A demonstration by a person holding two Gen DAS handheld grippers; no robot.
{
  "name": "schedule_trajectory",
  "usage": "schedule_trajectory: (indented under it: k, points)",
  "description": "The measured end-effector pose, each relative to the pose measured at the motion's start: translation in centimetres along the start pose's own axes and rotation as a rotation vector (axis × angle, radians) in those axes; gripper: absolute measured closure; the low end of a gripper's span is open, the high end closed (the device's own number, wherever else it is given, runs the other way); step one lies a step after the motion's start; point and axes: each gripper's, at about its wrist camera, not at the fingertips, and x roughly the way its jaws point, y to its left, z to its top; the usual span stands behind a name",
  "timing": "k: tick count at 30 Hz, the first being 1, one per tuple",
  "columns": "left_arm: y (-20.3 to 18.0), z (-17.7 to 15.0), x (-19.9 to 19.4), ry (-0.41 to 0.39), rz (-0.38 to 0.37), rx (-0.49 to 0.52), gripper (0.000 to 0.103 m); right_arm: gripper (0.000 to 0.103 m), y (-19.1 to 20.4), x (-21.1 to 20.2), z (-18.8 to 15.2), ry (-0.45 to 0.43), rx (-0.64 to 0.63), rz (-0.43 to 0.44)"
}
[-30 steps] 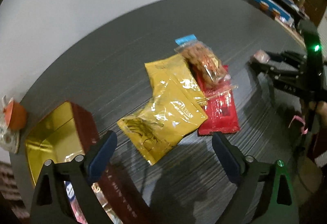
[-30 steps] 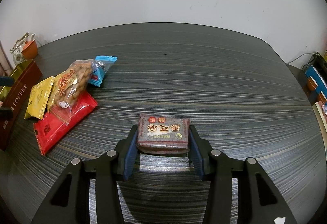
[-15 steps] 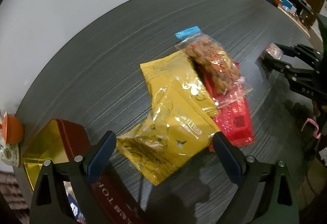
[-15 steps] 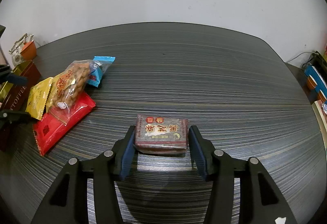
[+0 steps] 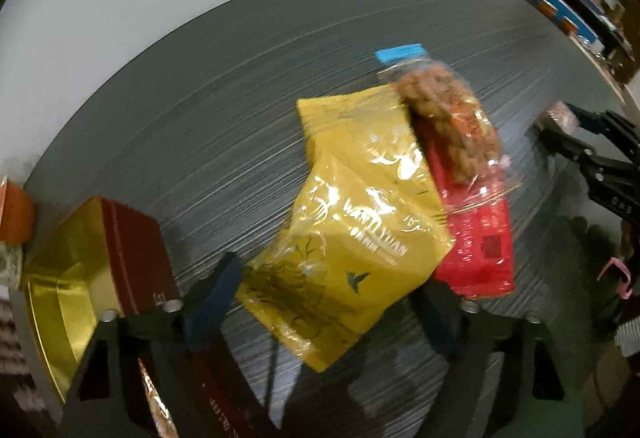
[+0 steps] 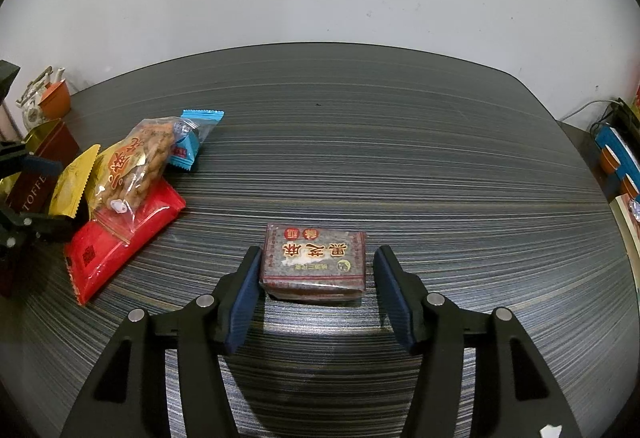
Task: Organize snacks
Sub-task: 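Grasp the yellow foil pack with the left gripper and lift it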
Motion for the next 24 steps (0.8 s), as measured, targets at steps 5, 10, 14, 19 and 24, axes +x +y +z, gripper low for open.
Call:
schedule_trajectory:
  k: [5, 10, 14, 19, 24]
  points:
    - [0.2, -0.9, -0.6, -0.025, 0.034, -0.014, 0.042, 0.047, 0.0, 0.0, 0.0, 0.001, 0.000, -0.001]
    - [0.8, -1.7, -1.4, -0.034, 0.047, -0.058, 0.058, 0.047, 0.0, 0.0, 0.0, 0.001, 0.001, -0.002]
    - [0.9, -2.6, -2.5, -0.047, 0.063, -0.083, 0.066, 0.047, 0.0, 0.0, 0.0, 0.000, 0.001, -0.002]
    - [0.9, -3.4, -3.5, -0.057, 0.077, -0.122, 0.070, 0.047, 0.0, 0.0, 0.0, 0.000, 0.001, -0.002]
    - [1.1, -3.6, -4.9, -0.066, 0.074, -0.151, 0.074, 0.047, 0.0, 0.0, 0.0, 0.000, 0.001, -0.002]
